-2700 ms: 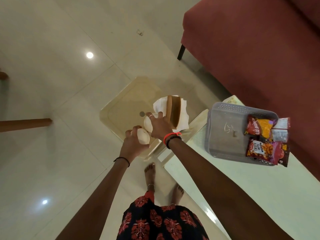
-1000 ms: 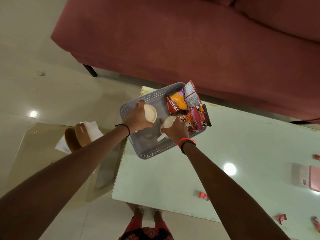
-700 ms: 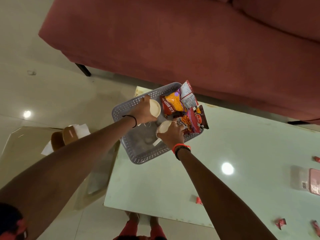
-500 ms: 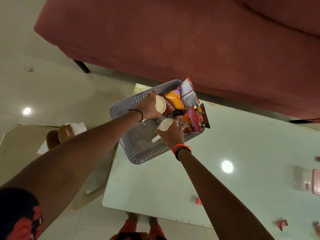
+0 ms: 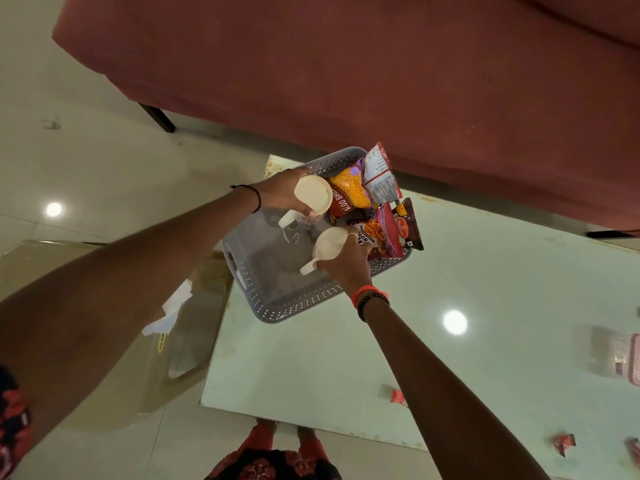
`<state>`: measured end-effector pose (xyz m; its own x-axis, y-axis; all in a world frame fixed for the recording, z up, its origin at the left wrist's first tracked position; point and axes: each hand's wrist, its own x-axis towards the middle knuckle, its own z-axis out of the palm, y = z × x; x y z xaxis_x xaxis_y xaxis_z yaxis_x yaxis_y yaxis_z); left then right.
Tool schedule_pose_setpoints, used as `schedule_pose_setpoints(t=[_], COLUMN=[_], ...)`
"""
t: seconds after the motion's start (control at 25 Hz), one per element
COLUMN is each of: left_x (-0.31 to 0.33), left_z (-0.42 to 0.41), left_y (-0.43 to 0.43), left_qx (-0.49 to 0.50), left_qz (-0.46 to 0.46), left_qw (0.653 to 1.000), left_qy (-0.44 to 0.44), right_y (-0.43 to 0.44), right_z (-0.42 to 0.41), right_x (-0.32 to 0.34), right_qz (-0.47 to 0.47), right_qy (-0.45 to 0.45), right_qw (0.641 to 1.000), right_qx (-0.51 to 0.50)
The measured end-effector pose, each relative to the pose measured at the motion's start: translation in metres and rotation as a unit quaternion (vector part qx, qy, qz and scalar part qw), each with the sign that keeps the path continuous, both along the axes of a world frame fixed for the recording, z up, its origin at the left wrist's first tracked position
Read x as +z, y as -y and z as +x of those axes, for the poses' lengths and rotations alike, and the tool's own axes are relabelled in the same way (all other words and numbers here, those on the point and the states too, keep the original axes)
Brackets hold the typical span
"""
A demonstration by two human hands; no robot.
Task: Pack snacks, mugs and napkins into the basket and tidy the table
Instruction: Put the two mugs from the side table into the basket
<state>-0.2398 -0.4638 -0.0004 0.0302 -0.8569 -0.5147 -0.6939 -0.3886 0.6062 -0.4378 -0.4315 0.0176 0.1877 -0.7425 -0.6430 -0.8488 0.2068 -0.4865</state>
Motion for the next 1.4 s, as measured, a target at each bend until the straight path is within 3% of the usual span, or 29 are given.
schedule_pose_setpoints(t=[0.68, 0.84, 0.96, 1.2, 1.4], left_x=[-0.008, -0.004, 0.003, 0.039, 0.07], left_z=[0.007, 0.003, -0.005, -0.026, -0.016], left_y=[0.008, 0.006, -0.009, -0.093, -0.2], left_qx=[0.016, 0.023, 0.1, 0.289, 0.364], left_qz=[-0.005, -0.004, -0.041, -0.16, -0.218], left_qw=[1.0, 1.0, 0.994, 0.941, 0.905], left_qy=[-0.026, 0.006, 0.021, -0.068, -0.017], right_y=[0.011, 0.014, 0.01, -0.008, -0.047], right_z=[-0.001, -0.002, -0.003, -0.005, 0.027], right_x=[-0.002, 0.002, 0.007, 0.025, 0.05], right_qz=[0.01, 0.022, 0.012, -0.112, -0.214], right_qy=[-0.006, -0.014, -0.006, -0.061, 0.063], right_qw=[1.0, 1.0, 1.0, 0.99, 0.974], right_qx=[-0.018, -0.008, -0.007, 0.061, 0.051])
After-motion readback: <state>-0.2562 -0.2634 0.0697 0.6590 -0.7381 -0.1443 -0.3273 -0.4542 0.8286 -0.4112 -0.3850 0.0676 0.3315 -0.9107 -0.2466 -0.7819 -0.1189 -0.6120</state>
